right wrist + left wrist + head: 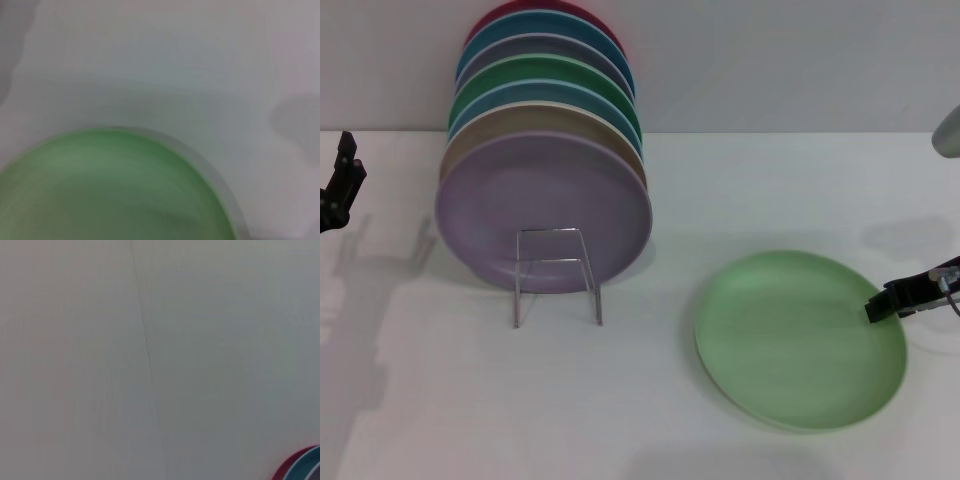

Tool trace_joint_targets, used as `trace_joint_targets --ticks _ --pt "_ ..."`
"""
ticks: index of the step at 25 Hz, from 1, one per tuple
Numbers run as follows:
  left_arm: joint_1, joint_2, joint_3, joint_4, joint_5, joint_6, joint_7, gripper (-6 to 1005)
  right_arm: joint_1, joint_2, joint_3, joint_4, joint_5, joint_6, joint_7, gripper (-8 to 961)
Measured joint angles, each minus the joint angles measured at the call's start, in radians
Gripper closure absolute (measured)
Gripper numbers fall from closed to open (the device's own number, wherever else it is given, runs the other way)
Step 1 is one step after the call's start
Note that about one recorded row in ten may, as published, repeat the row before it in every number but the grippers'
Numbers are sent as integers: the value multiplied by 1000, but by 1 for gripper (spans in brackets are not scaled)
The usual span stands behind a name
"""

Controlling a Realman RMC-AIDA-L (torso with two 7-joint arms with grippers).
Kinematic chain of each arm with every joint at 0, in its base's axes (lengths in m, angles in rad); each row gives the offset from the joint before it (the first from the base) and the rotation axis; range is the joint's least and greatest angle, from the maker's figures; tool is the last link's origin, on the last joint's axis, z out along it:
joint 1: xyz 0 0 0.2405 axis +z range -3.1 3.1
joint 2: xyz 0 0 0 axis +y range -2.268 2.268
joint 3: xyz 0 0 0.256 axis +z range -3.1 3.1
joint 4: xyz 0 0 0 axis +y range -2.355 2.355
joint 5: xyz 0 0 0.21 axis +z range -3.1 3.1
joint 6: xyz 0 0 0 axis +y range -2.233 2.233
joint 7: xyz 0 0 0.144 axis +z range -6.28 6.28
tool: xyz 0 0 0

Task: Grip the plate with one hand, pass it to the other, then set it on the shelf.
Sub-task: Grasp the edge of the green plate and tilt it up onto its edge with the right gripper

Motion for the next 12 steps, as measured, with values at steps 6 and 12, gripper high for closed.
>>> trace_joint_targets --ticks 6,12 --pt "0 0 -1 0 0 -5 1 216 -1 0 -19 -3 0 -9 -5 615" --pt "-2 0 -2 0 0 -27 7 217 0 0 -27 -8 -2 -8 -17 854"
